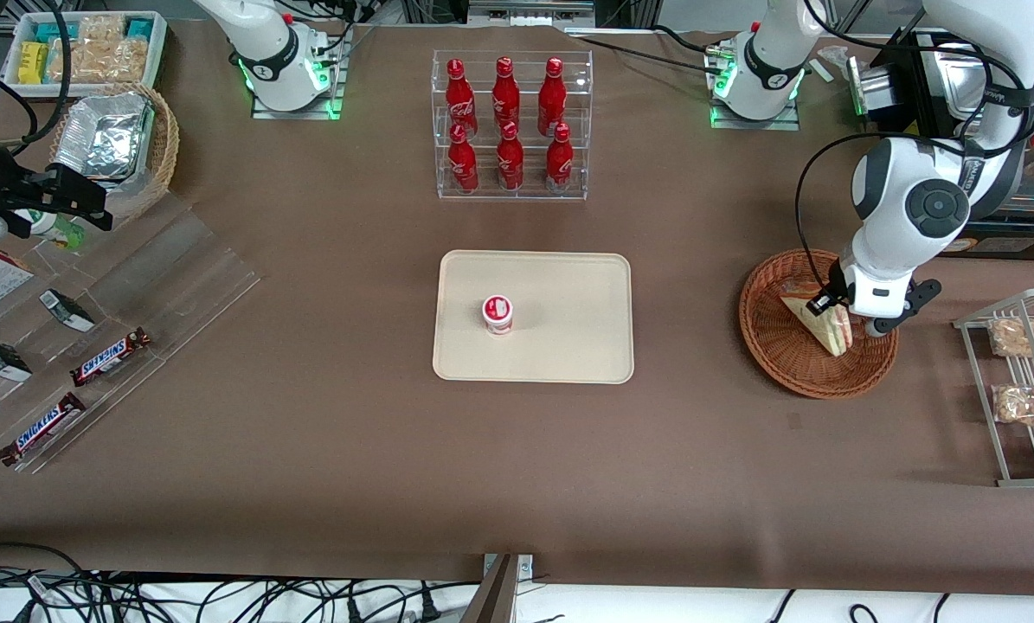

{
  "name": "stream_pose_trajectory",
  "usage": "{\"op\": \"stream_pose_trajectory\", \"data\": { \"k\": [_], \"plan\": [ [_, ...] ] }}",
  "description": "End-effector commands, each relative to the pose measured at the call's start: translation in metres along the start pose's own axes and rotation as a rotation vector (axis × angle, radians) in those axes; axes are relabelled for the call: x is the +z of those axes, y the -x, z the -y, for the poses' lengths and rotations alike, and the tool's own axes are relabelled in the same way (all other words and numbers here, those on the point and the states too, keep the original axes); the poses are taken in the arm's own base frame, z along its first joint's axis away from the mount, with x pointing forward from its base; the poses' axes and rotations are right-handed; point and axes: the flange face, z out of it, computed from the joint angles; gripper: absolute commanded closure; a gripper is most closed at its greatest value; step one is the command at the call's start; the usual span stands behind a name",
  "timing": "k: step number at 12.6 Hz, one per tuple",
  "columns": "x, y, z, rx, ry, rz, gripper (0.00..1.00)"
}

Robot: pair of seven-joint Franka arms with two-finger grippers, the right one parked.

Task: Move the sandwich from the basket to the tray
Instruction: 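Lower the left gripper and close it on the sandwich, then lift the sandwich and carry it to the cream tray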

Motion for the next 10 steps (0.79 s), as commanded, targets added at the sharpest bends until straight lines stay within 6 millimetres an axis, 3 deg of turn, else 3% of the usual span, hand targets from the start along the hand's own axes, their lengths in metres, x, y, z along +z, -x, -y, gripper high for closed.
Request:
{"op": "stream_pose_trajectory", "data": {
  "k": [1, 5, 7, 10],
  "plan": [
    [-0.041, -0.003, -0.015, 0.022, -0.039, 0.015, 0.58],
    [-0.103, -0.002, -0.038, 0.105, -0.043, 0.099, 0.62],
    [-0.143, 0.013, -0.058, 0.166, -0.027, 0.13, 0.62],
    [-0.187, 0.034, -0.086, 0.256, 0.012, 0.138, 0.62]
  ]
}}
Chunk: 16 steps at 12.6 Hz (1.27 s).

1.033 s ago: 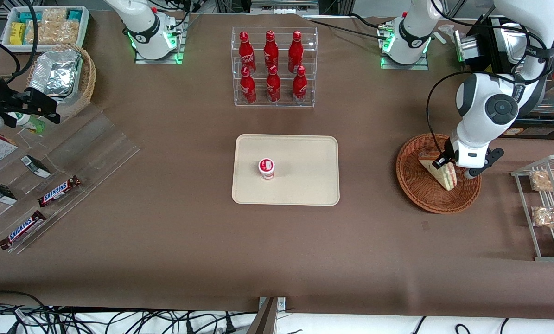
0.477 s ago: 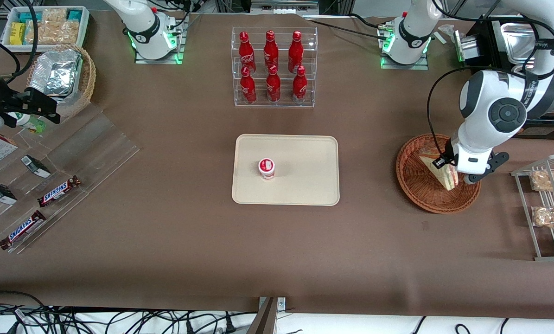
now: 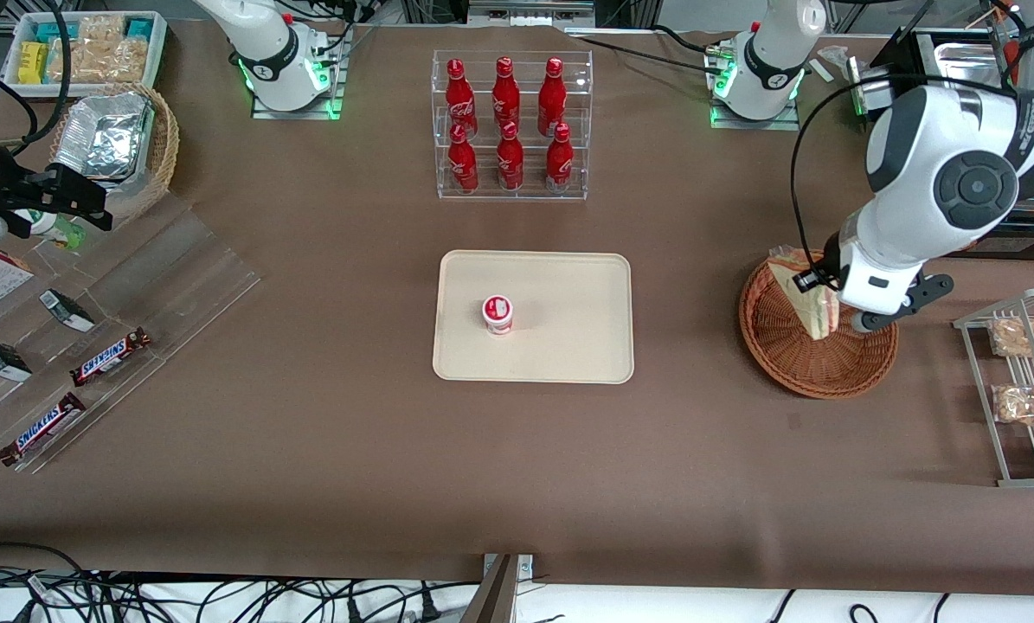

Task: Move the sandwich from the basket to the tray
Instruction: 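Lift the sandwich and carry it to the cream tray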

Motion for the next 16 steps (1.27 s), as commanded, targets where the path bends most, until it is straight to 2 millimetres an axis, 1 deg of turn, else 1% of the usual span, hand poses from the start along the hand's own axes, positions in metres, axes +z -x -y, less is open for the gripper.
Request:
{"op": "stream_pose_trajectory", "data": {
  "k": [1, 2, 4, 6, 7, 9, 10, 11, 13, 15, 16],
  "plan": [
    [-0.038, 0.017, -0.023, 0.082, 0.048, 0.019, 0.62],
    [-0.049, 0.026, -0.034, 0.103, 0.066, 0.02, 0.62],
    [-0.071, 0.049, -0.063, 0.143, 0.105, 0.017, 0.62],
    [-0.076, 0.086, -0.098, 0.205, 0.115, 0.015, 0.62],
    [-0.075, 0.102, -0.115, 0.232, 0.121, 0.015, 0.62],
    [-0.065, 0.13, -0.15, 0.22, 0.14, 0.011, 0.62],
    [-0.055, 0.138, -0.164, 0.238, 0.145, 0.019, 0.62],
    [-0.052, 0.15, -0.177, 0.261, 0.153, 0.017, 0.62],
    [-0.035, 0.169, -0.204, 0.287, 0.164, 0.013, 0.63],
    [-0.008, 0.189, -0.234, 0.282, 0.139, -0.025, 0.63],
    [0.005, 0.191, -0.244, 0.28, 0.144, -0.032, 0.63]
  ]
}}
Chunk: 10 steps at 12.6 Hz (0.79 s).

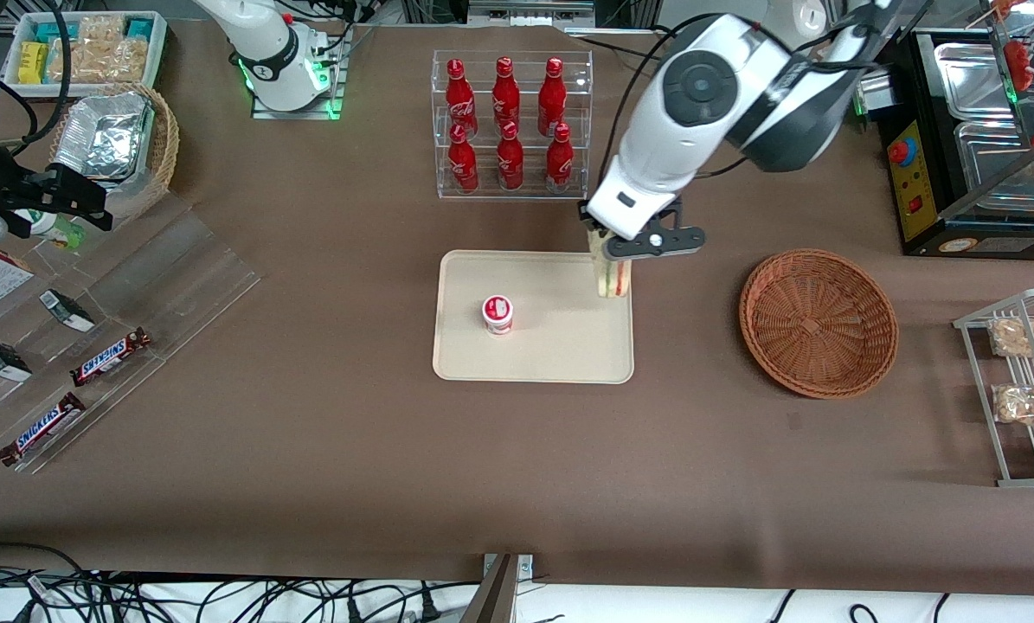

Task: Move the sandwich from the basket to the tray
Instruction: 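Lift the sandwich and carry it to the cream tray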

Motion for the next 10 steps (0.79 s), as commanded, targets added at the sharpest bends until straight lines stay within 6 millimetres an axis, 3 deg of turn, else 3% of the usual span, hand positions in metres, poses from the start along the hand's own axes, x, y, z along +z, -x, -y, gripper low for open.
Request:
{"op": "stream_pose_trajectory", "data": {
  "k": [1, 7, 10],
  "plan": [
    [0.027, -0.002, -0.023, 0.002, 0.0, -0.03, 0.63],
    [0.086, -0.017, -0.032, -0.005, -0.027, -0.105, 0.63],
    [0.113, -0.011, -0.035, -0.02, -0.02, -0.139, 0.64]
  ]
}}
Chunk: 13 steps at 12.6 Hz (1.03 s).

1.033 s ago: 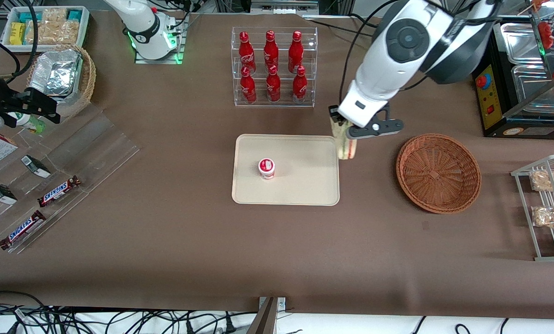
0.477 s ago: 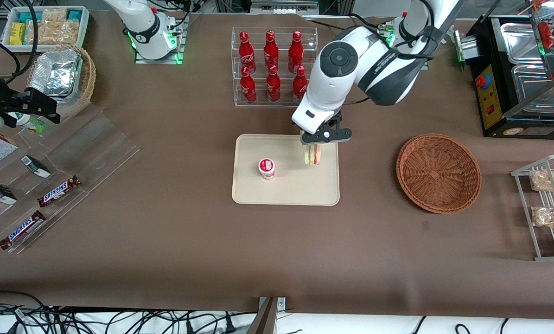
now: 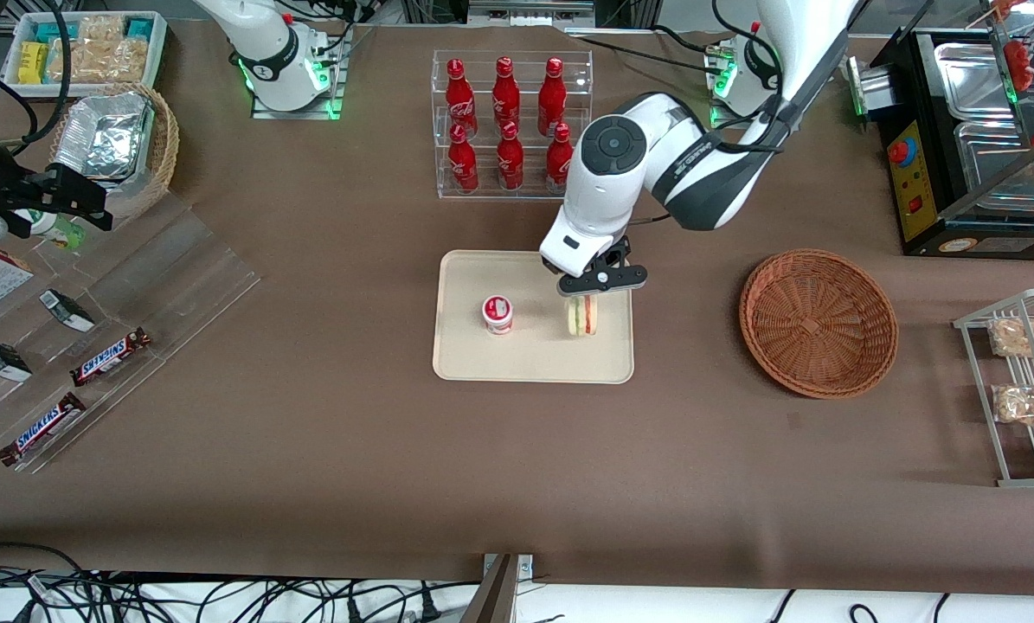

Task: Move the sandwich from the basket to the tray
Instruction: 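Lower the sandwich onto the tray beside the yogurt bottle and release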

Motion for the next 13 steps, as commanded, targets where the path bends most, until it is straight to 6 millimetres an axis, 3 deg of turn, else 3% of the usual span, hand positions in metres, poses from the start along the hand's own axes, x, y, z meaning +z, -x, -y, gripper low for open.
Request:
{"op": "stream_pose_trajectory", "data": {
  "k": [1, 10, 13],
  "plan": [
    [0.02, 0.007, -0.003, 0.0, -0.012, -0.022, 0.64],
    [0.071, 0.005, -0.005, -0.008, -0.045, -0.079, 0.65],
    [0.079, 0.01, -0.008, 0.001, -0.049, -0.07, 0.65]
  ]
}}
